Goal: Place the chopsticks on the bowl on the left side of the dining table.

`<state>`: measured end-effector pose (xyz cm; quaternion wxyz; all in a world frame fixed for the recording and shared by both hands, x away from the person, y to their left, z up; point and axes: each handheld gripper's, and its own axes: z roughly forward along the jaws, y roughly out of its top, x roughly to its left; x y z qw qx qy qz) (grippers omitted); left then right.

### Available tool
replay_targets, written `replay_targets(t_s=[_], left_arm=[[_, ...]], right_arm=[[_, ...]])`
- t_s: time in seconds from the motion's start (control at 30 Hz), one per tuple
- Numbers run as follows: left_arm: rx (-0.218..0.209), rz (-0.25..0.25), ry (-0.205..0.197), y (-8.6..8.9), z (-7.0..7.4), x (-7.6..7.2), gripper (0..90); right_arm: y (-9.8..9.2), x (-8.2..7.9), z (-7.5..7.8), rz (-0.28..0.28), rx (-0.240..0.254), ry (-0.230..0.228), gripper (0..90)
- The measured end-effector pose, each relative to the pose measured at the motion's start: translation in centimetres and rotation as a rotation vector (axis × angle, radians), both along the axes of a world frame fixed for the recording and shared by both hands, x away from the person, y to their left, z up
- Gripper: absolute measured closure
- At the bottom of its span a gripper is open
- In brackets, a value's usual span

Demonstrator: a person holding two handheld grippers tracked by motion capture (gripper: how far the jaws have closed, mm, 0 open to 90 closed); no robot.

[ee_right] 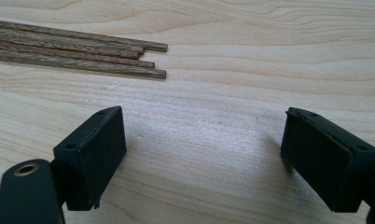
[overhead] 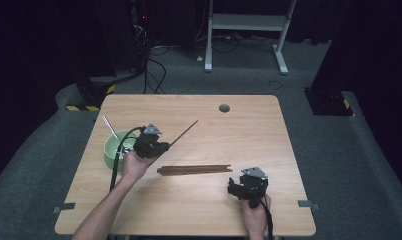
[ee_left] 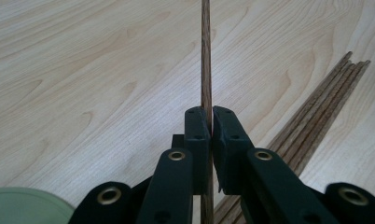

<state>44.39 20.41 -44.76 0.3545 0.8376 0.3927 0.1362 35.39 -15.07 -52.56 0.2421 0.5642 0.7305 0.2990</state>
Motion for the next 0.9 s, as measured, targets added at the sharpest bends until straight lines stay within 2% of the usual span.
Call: replay_targets(t_s=[0.2, 0.37, 0.53, 0.9], left_arm=[[-0.006, 0.006, -0.008, 1.1, 0.8, -0.9, 84.7], [-0.02, 0.017, 0.001, 2.3, 1.3, -2.0, 84.7], [-0.01, 0.017, -0.005, 3.1, 1.7, -2.8, 84.7], [-0.017, 0.065, 0.001, 6.1, 2.7, -4.2, 84.7]], right_arm=[[0.0, 0.0, 0.0, 0.003, -0.001, 0.001, 13.6], [0.0, 0.0, 0.0, 0.004, 0.0, 0.0, 13.6], [0.0, -0.1, 0.0, 0.006, -0.001, -0.001, 13.6], [0.0, -0.1, 0.0, 0.006, -0.002, -0.001, 13.6]])
